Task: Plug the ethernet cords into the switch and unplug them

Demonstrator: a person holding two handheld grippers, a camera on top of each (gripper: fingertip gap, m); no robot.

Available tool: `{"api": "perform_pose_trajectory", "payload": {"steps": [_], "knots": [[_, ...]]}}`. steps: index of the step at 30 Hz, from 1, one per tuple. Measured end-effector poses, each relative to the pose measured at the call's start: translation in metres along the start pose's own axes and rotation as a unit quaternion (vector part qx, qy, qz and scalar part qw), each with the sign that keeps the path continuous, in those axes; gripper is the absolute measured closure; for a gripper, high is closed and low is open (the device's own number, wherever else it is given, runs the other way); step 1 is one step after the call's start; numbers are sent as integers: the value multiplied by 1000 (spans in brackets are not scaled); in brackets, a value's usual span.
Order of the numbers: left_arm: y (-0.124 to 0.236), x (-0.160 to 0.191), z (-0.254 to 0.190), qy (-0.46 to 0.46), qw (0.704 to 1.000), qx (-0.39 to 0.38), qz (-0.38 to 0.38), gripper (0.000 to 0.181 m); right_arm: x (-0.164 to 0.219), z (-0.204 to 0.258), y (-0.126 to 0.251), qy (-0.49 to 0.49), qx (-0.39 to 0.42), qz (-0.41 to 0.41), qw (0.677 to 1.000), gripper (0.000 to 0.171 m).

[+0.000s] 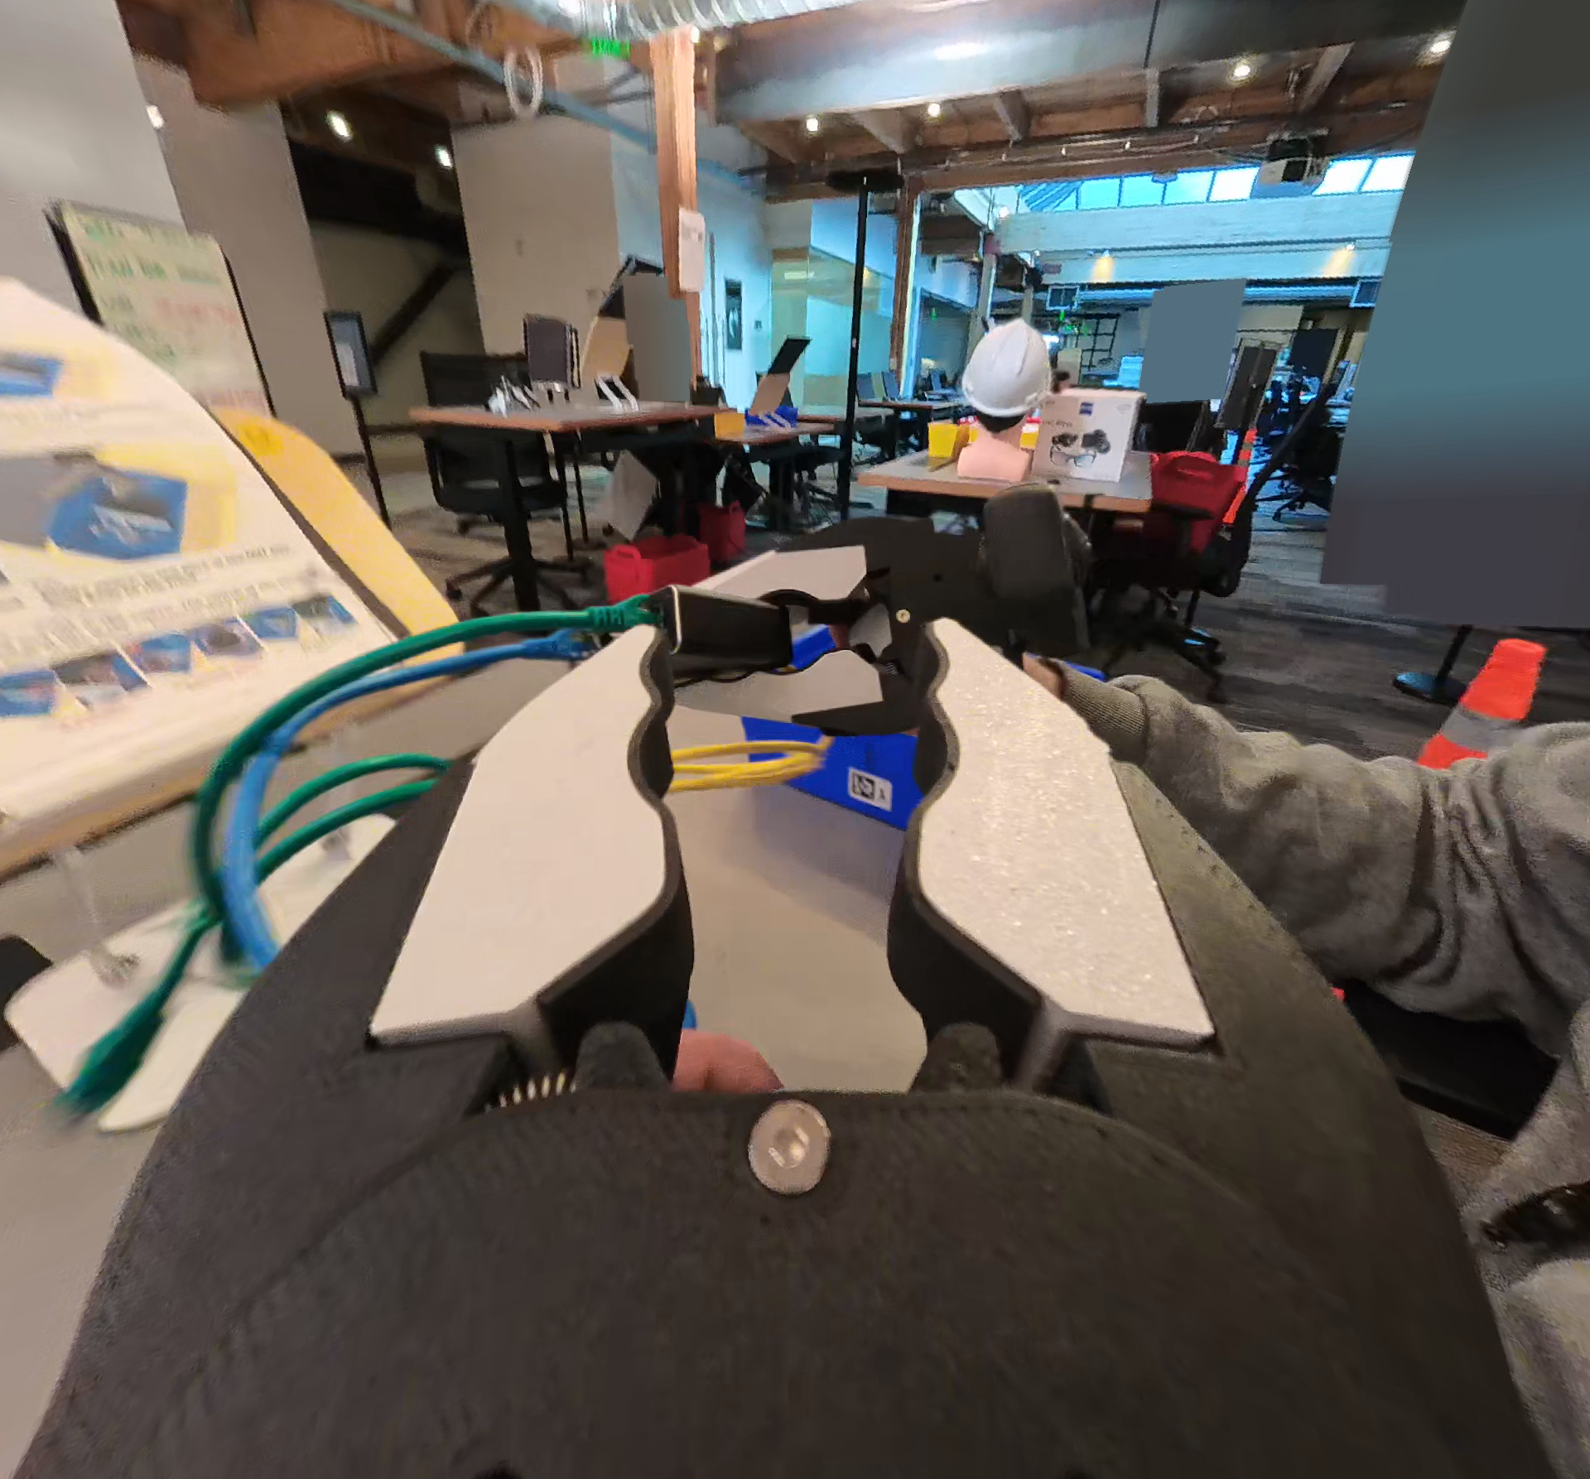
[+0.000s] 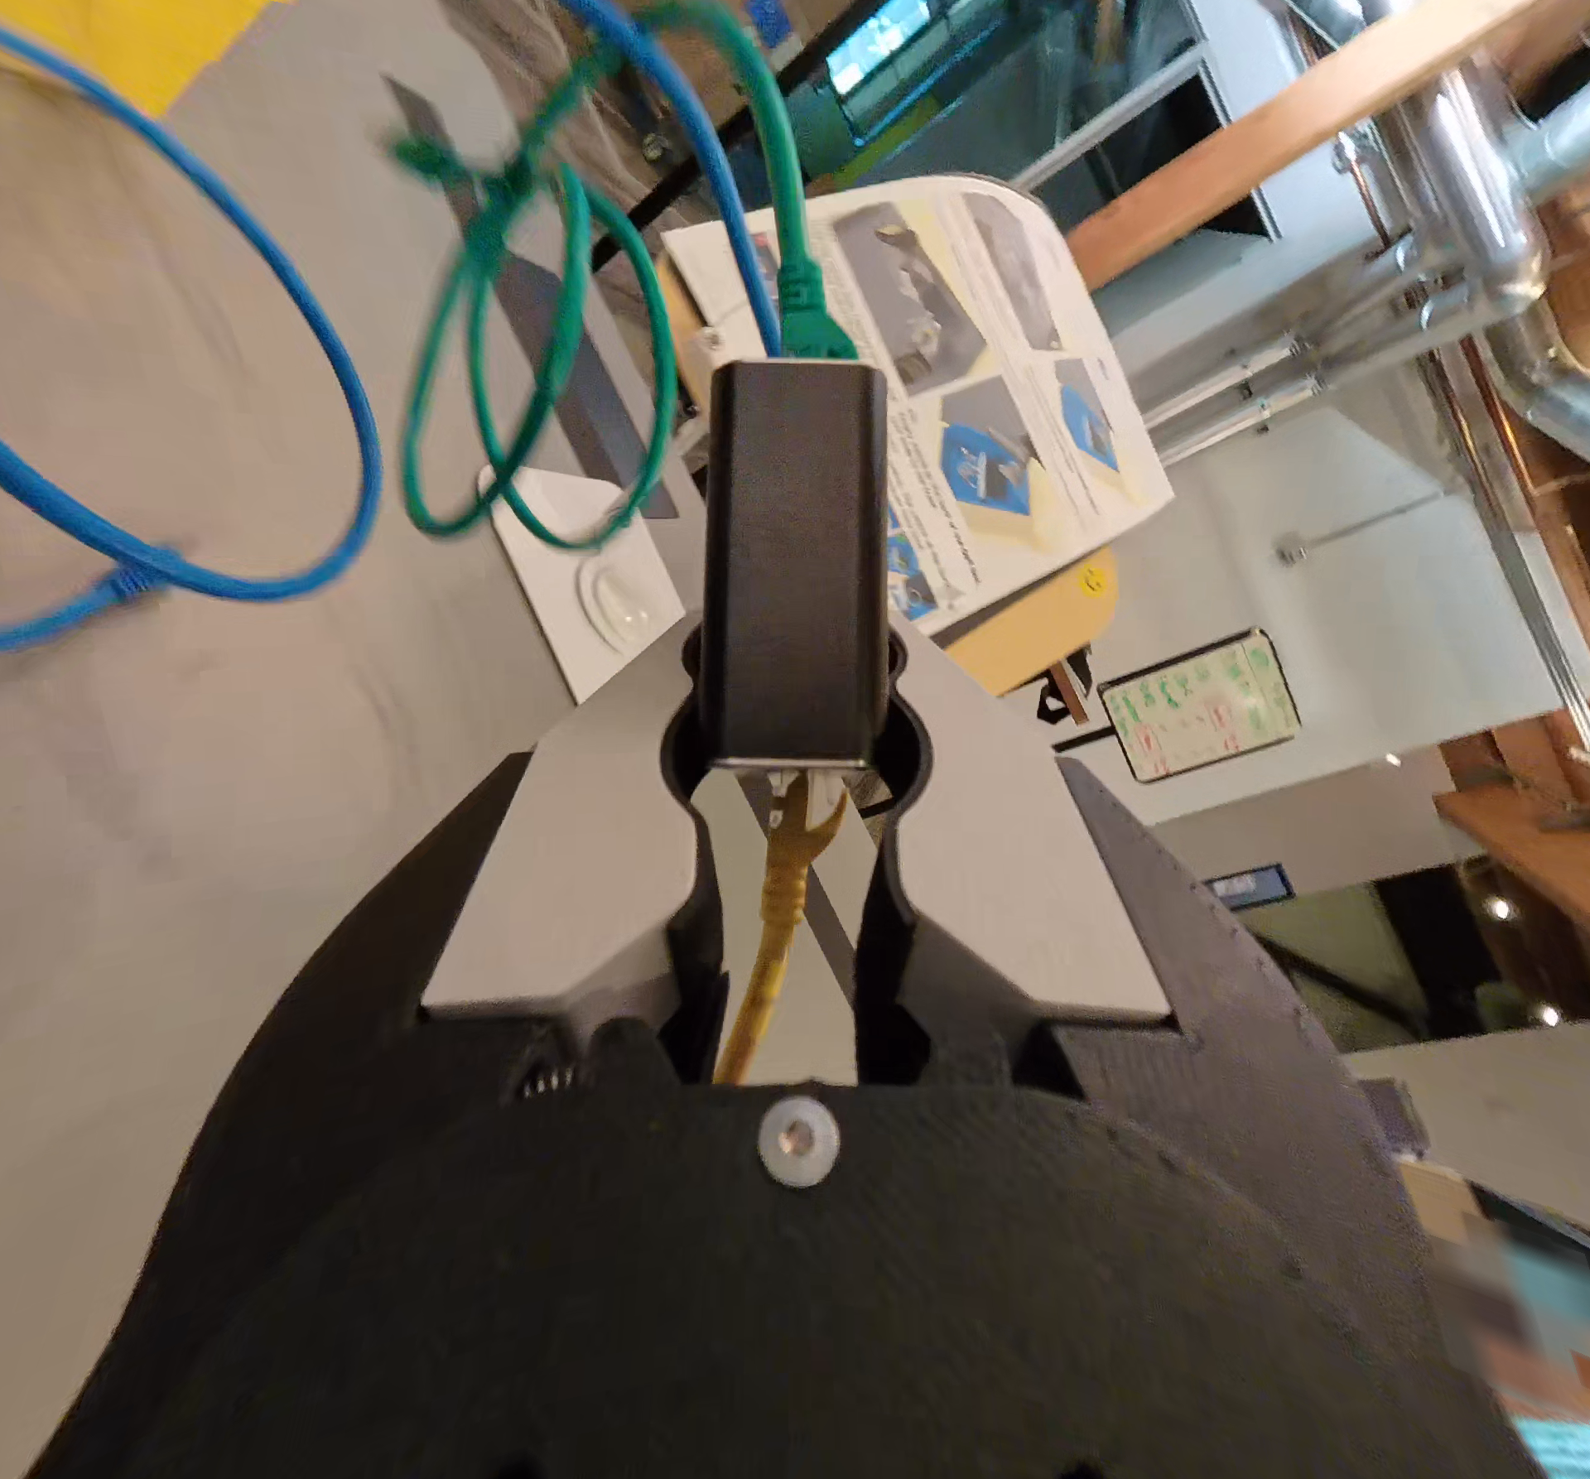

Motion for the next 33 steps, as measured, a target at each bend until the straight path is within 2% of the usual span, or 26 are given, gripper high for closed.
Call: {"api": "perform_pose_trajectory", "payload": {"steps": [4,7,13,18,24,29,33], "knots": [[16,-24,-8,-74,997,6,-34,134,14,-50,14,-39,39,26,998,140],[20,-23,-2,-85,996,0,-33,135,31,-99,31,-61,78,58,993,140],[15,7,16,-110,994,-23,12,138,63,-187,80,-66,143,105,982,139],[9,36,24,-117,991,-26,54,138,96,-233,122,-43,163,159,973,139],[3,60,26,-112,989,-20,89,139,151,-241,150,-35,139,238,961,140],[0,74,22,-117,987,-9,114,139,204,-220,157,-30,100,302,947,140],[-3,84,20,-116,985,-3,128,139,232,-196,148,-24,68,331,941,140]]}}
Point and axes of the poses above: each gripper's, where its closed fingertips meet, y back along the fingers, x out of its underside, z = x × y across the jaws, the point moved 1 cm from there along y, back along the fingers, and after that the axes turned 5 degrees about y, right-handed, at the moved point
